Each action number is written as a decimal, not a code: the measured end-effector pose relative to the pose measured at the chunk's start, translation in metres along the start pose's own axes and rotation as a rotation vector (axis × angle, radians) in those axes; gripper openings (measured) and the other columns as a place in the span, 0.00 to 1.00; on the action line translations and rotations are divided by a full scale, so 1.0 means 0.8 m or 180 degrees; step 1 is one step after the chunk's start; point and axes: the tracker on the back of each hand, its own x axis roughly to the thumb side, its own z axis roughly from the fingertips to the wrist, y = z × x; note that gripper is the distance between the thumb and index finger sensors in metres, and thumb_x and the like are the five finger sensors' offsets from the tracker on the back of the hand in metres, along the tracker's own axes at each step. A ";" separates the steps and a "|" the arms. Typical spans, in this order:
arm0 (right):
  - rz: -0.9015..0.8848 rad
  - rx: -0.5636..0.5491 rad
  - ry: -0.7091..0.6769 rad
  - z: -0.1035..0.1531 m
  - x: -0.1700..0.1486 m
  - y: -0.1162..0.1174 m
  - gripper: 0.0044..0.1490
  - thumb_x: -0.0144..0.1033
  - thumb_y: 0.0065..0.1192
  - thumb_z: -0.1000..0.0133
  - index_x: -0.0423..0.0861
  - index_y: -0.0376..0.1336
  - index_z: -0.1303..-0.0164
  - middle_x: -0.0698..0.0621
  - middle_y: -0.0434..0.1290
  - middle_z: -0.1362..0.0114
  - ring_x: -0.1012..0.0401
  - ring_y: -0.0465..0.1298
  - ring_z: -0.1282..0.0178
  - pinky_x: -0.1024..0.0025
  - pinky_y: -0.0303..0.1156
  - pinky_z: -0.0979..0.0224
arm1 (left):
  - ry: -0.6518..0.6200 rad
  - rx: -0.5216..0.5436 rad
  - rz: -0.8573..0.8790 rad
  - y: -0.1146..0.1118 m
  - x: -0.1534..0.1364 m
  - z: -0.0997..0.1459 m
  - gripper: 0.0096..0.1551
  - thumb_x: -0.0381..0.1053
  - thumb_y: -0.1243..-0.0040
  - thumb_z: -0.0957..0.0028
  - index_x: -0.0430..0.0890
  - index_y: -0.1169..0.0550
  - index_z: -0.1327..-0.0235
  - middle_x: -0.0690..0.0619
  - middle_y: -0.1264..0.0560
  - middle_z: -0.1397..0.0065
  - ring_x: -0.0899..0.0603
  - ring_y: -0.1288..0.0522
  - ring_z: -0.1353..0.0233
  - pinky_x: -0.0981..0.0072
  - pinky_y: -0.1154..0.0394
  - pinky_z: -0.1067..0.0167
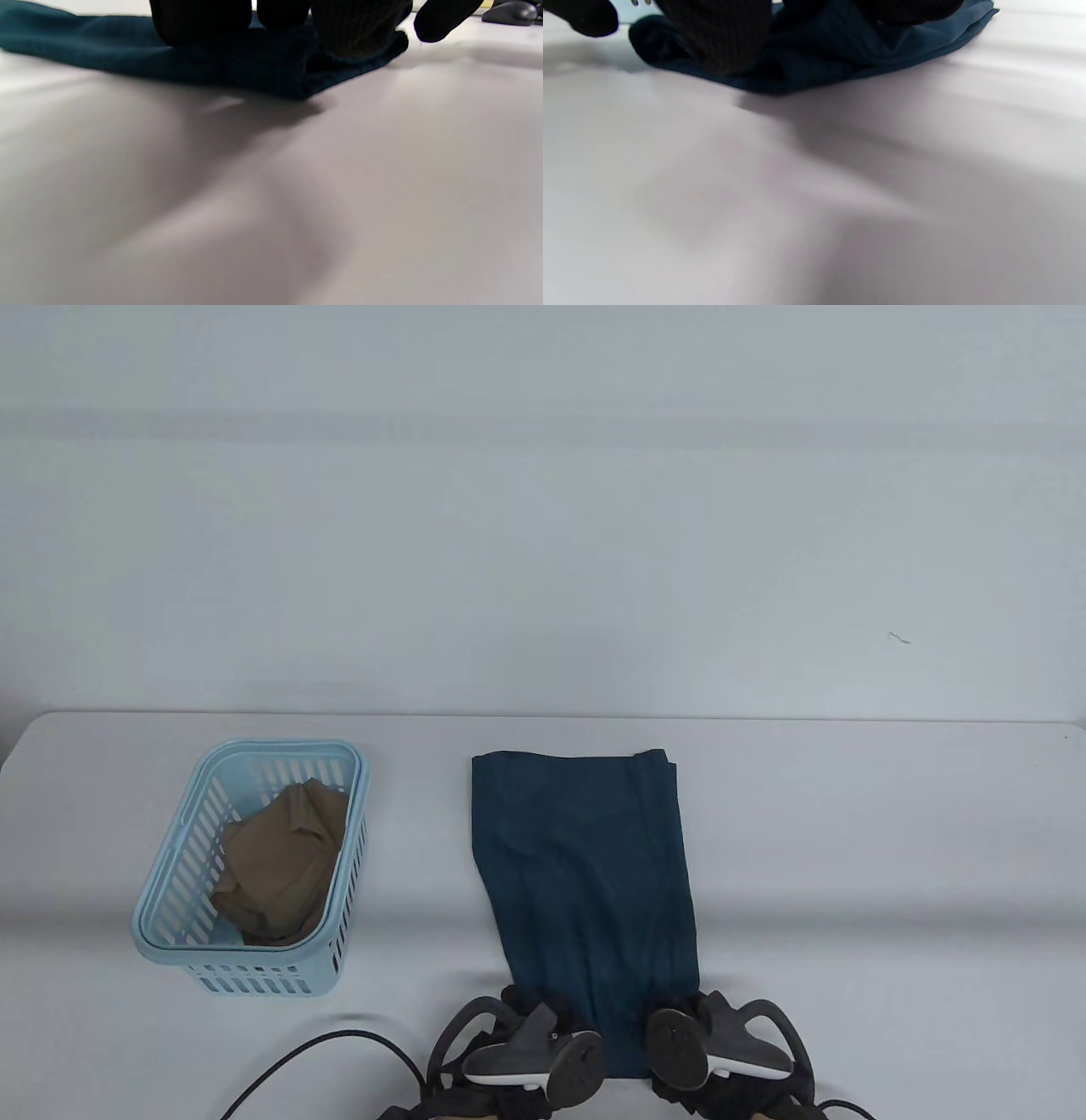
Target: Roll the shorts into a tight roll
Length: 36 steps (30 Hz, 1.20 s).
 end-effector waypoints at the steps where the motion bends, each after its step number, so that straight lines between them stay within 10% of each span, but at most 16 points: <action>1: 0.0067 0.0028 0.0010 -0.003 0.002 0.004 0.47 0.45 0.58 0.45 0.40 0.43 0.22 0.37 0.47 0.19 0.41 0.50 0.25 0.49 0.52 0.24 | 0.0012 -0.0058 0.0039 -0.004 0.000 -0.004 0.40 0.53 0.45 0.46 0.41 0.45 0.26 0.33 0.45 0.21 0.29 0.38 0.24 0.24 0.48 0.31; 11: -0.0094 -0.0508 0.0014 0.002 -0.004 0.000 0.36 0.40 0.56 0.44 0.39 0.56 0.26 0.38 0.62 0.23 0.41 0.65 0.28 0.42 0.61 0.27 | 0.0029 0.0085 0.0173 0.005 -0.010 -0.011 0.34 0.47 0.46 0.47 0.41 0.39 0.29 0.36 0.35 0.24 0.32 0.31 0.27 0.27 0.41 0.32; 21: -0.1300 -0.0159 -0.0066 0.006 -0.029 -0.010 0.32 0.34 0.54 0.43 0.46 0.58 0.26 0.42 0.74 0.33 0.45 0.74 0.35 0.30 0.50 0.26 | 0.0023 0.0139 0.0977 0.017 -0.033 -0.001 0.26 0.42 0.52 0.47 0.43 0.26 0.35 0.45 0.18 0.37 0.41 0.15 0.40 0.27 0.37 0.33; 36: -0.0423 -0.0864 0.0517 -0.008 -0.017 0.000 0.29 0.38 0.55 0.44 0.52 0.65 0.30 0.49 0.72 0.32 0.45 0.67 0.29 0.34 0.52 0.24 | 0.0310 0.0672 0.0100 0.003 -0.031 -0.010 0.22 0.42 0.44 0.47 0.45 0.28 0.38 0.45 0.24 0.33 0.41 0.21 0.36 0.29 0.37 0.33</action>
